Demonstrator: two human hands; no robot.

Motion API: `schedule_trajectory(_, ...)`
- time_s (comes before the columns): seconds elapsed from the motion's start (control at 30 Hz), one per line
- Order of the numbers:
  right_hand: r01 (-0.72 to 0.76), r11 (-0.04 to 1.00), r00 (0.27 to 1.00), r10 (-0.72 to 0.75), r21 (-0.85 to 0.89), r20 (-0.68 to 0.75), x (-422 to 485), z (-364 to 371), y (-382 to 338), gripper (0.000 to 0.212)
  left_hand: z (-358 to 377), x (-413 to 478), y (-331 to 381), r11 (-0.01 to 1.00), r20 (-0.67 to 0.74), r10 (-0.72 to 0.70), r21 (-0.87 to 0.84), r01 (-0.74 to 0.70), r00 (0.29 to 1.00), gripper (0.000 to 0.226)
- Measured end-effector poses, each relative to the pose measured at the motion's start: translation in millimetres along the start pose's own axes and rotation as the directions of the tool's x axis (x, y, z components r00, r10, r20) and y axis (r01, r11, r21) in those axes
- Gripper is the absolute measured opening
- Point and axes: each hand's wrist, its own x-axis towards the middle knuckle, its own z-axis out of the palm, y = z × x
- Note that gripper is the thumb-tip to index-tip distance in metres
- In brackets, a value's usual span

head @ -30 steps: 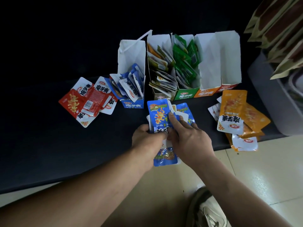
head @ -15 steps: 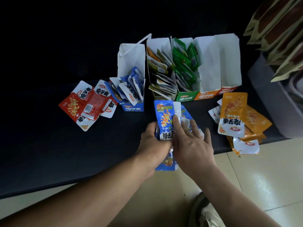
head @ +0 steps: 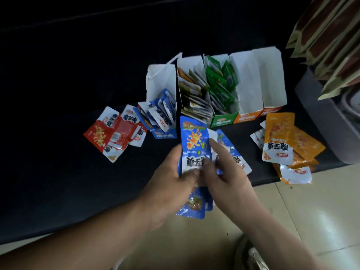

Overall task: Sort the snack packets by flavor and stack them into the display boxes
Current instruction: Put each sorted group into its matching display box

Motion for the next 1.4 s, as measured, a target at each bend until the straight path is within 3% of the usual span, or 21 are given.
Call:
schedule_trajectory(0.13,0.080,0.968,0.996,-0.085,0.238,0.011,-8.0,11.2,-43.0,0.048,-32.5,-26.1,33.4,0.984,-0.056,0.119,0.141,-0.110,0.991,0.047)
schedule_trajectory(0.33,0.279,0.909,0.954,-0.299,0.310,0.017,48.1,30.6,-108.3,0.039,-83.2,-4.2,84.9,0.975,-0.264,0.171,0.186,-0.124,0.949,0.039)
schedule_trajectory(0.4,0.255,0.918,0.961,-0.275,0.304,0.026,75.7,37.8,-117.3,0.030,-96.8,20.9,99.3,0.973,-0.282,0.119,0.222,-0.056,0.952,0.033)
schedule_trajectory(0.5,0.073,0.942,0.993,-0.100,0.327,0.066,101.0,42.9,-116.9,0.016,-105.0,53.8,112.6,0.953,-0.243,-0.028,0.286,0.099,0.970,0.022)
schedule_trajectory(0.6,-0.037,0.946,0.999,0.022,0.323,0.050,107.0,40.9,-103.7,0.018,-102.6,73.6,120.7,0.922,-0.240,-0.082,0.350,0.165,0.967,0.014)
schedule_trajectory(0.7,-0.049,0.935,0.997,0.026,0.351,0.071,109.2,39.0,-93.0,0.019,-103.1,82.6,125.3,0.945,-0.335,-0.003,0.306,0.112,0.942,0.021)
schedule_trajectory(0.77,-0.053,0.925,0.994,0.014,0.377,0.107,107.8,39.0,-94.8,0.016,-106.4,81.5,121.6,0.977,-0.372,0.016,0.203,0.065,0.928,0.052)
schedule_trajectory(0.83,0.021,0.952,0.995,-0.049,0.306,0.084,105.6,38.6,-96.9,0.016,-109.5,74.6,111.8,0.984,-0.400,0.040,0.173,0.032,0.916,0.054)
schedule_trajectory(0.97,0.147,0.981,0.989,-0.144,0.128,-0.028,96.1,33.3,-84.5,0.019,-103.6,51.3,81.1,0.968,-0.418,0.062,0.247,0.047,0.906,0.020)
schedule_trajectory(1.07,0.172,0.984,0.980,-0.167,0.041,-0.112,75.8,19.9,-61.6,0.015,-85.3,42.5,51.0,0.958,-0.369,0.084,0.286,0.027,0.926,0.016)
schedule_trajectory(1.13,0.177,0.983,0.966,-0.183,-0.049,-0.183,65.3,8.5,-39.3,0.013,-64.2,44.0,30.5,0.953,-0.291,0.010,0.294,0.079,0.957,0.015)
schedule_trajectory(1.23,0.105,0.949,0.970,-0.163,-0.297,-0.178,65.0,-10.4,6.1,0.013,-24.3,48.1,0.0,0.919,-0.148,-0.210,0.308,0.246,0.967,0.003)
schedule_trajectory(1.27,0.034,0.919,0.984,-0.100,-0.393,-0.150,65.1,-17.1,18.5,0.017,-11.9,49.7,-9.0,0.903,-0.128,-0.274,0.307,0.301,0.953,0.011)
schedule_trajectory(1.33,-0.076,0.850,0.992,0.010,-0.522,-0.129,63.4,-27.1,40.6,0.025,7.6,53.5,-22.2,0.886,-0.190,-0.316,0.292,0.361,0.929,0.025)
schedule_trajectory(1.4,-0.115,0.810,0.993,0.071,-0.575,-0.099,58.7,-30.8,54.5,0.027,20.4,55.4,-25.5,0.883,-0.304,-0.307,0.262,0.389,0.902,0.024)
